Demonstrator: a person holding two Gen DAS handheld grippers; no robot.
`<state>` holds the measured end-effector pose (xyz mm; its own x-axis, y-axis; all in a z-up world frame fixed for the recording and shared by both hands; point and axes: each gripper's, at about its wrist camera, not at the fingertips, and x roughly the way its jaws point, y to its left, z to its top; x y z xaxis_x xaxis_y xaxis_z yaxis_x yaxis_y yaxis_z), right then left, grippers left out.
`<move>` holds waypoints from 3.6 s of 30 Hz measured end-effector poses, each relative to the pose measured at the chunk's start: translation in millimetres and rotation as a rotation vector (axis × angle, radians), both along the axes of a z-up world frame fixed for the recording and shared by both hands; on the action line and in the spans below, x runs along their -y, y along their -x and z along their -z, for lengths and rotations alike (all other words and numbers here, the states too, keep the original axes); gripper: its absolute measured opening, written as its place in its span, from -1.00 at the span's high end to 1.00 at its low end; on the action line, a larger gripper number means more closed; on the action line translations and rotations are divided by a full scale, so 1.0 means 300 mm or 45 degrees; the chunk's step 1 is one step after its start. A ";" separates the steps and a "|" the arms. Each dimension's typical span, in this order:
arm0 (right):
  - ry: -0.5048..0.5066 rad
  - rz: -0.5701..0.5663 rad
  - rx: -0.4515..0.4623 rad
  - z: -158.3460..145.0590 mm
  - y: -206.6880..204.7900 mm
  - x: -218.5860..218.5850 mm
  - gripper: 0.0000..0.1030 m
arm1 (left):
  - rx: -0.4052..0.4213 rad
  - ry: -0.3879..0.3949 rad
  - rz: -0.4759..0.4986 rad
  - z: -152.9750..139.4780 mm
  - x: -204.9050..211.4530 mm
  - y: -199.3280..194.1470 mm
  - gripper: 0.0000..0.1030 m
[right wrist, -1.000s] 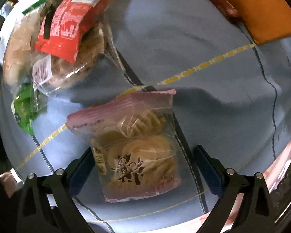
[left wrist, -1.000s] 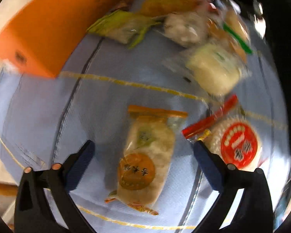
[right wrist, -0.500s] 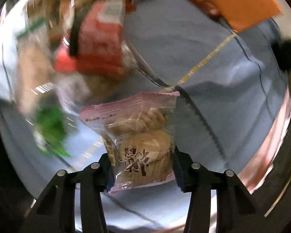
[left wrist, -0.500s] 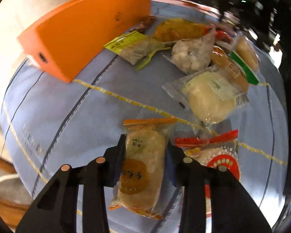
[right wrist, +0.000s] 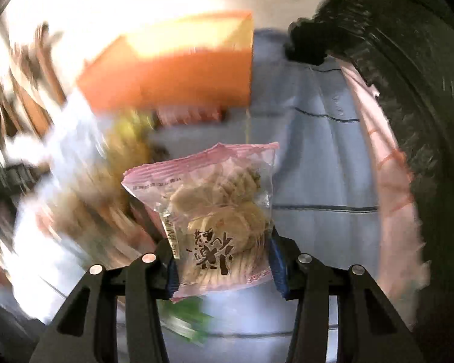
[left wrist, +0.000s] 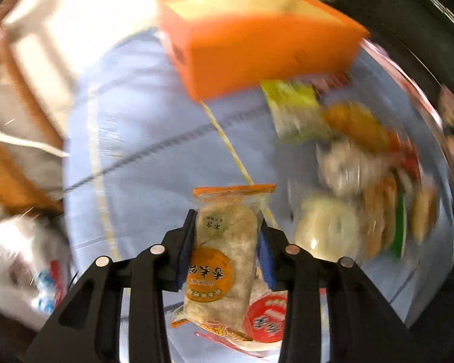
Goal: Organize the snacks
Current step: 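Carry both packs over the orange box and release them inside, then grasp the red wafer pack with the right tool while the left tool grasps a round bun pack, then carry both packs over the orange box and release them inside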
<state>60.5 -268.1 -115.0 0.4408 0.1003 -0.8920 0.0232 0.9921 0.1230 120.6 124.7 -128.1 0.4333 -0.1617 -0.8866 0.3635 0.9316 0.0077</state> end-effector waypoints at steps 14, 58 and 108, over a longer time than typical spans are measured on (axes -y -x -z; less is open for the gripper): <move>-0.139 0.275 0.297 -0.196 -0.358 -0.086 0.07 | 0.225 0.189 -0.295 -0.395 0.374 -0.171 0.30; 0.214 -0.501 -0.149 0.134 -0.293 -0.293 -0.93 | 0.157 -0.086 -0.188 -0.104 0.296 -0.178 -0.92; -0.037 -0.044 0.226 -0.132 -0.185 -0.176 0.08 | 0.074 0.042 -0.255 -0.111 0.316 0.035 -0.06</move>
<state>116.0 -215.2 -75.5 0.5867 0.1424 -0.7972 -0.0353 0.9880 0.1505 110.1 29.7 -94.7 0.5099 -0.0960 -0.8549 0.1710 0.9852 -0.0086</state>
